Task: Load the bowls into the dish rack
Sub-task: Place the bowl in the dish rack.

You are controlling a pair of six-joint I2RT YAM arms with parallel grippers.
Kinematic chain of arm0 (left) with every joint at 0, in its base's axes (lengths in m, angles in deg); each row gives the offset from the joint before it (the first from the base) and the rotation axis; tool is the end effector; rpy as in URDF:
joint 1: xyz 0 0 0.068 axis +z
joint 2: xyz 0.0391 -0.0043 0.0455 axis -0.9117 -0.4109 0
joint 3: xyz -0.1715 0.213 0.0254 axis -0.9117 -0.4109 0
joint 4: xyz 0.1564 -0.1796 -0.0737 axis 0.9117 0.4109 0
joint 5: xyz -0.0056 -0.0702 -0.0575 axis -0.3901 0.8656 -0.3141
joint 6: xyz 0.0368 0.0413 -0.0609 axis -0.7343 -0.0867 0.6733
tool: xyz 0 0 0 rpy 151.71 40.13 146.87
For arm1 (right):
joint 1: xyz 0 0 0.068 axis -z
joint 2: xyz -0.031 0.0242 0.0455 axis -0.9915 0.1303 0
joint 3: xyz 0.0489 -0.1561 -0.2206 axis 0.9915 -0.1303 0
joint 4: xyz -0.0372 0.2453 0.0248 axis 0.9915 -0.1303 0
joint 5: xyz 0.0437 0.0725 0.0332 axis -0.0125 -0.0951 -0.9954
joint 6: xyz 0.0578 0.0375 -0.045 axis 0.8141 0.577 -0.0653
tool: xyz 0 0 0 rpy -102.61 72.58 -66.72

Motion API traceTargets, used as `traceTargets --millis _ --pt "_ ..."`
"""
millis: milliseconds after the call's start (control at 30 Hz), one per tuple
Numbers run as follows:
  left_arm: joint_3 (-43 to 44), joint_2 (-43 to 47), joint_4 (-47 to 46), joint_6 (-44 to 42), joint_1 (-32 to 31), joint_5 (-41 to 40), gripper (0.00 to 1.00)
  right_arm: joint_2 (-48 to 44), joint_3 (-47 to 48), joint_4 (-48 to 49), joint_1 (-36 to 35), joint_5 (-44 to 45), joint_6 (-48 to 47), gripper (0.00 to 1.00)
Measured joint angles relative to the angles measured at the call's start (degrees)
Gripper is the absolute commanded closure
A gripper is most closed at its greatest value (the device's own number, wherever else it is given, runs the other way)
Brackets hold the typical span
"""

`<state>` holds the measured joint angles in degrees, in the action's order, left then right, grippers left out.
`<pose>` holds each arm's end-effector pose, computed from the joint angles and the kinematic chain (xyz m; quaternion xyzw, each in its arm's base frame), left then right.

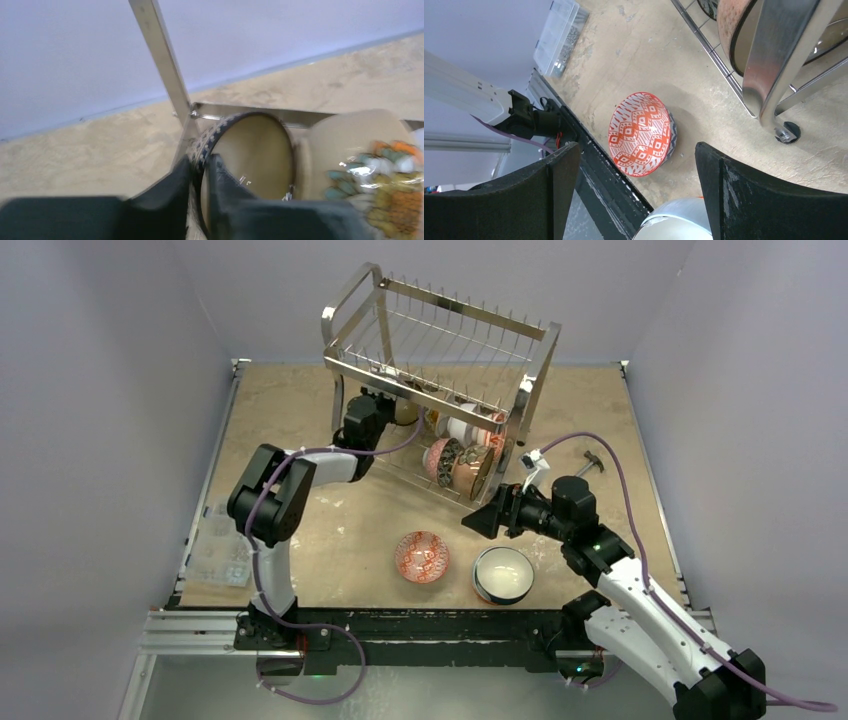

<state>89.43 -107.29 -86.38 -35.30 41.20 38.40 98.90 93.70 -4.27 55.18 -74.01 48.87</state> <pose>0.4238 -0.1847 0.2105 0.1151 0.7171 -0.1073 0.6789 0.1608 0.1197 0.2617 -0.0841 0.7798 0.4678 0.4074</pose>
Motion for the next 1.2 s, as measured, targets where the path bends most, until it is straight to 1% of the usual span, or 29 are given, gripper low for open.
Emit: traceTargets --millis 33,133,267,433,600,767,933,1067,1200 --pt "0.42 -0.15 -0.61 -1.99 -0.59 -2.99 1.00 0.00 0.00 0.00 0.02 0.15 -0.02 0.13" --pt "2.05 -0.83 0.02 -5.51 -1.49 -7.23 1.00 0.00 0.00 0.00 0.02 0.44 -0.09 0.13" --pt "3.89 -2.62 -0.26 -11.08 -5.01 -16.26 1.00 0.00 0.00 0.00 0.02 0.46 -0.13 0.13" --pt "4.68 -3.37 -0.57 -15.63 -7.45 -22.75 1.00 -0.13 0.02 -0.09 0.00 0.50 -0.13 0.13" --pt "4.68 -3.37 -0.44 -17.46 -8.44 -27.52 1.00 -0.09 0.17 -0.26 0.00 0.50 -0.17 0.13" --pt "4.66 -3.39 -1.44 -21.22 -9.53 -32.92 1.00 -0.09 0.28 -0.26 0.00 0.48 -0.37 0.13" --pt "4.66 -3.74 -4.98 -27.52 -11.26 -36.92 1.00 -0.09 0.28 -0.24 0.00 0.48 -0.39 0.12" --pt "5.57 -5.42 -9.84 -35.19 -13.18 -39.39 1.00 -0.09 0.28 -0.26 0.02 0.48 -0.37 0.12" --pt "5.86 -6.10 -10.67 -38.40 -14.23 -40.09 1.00 -0.09 0.31 -0.26 0.00 0.48 -0.37 0.11"
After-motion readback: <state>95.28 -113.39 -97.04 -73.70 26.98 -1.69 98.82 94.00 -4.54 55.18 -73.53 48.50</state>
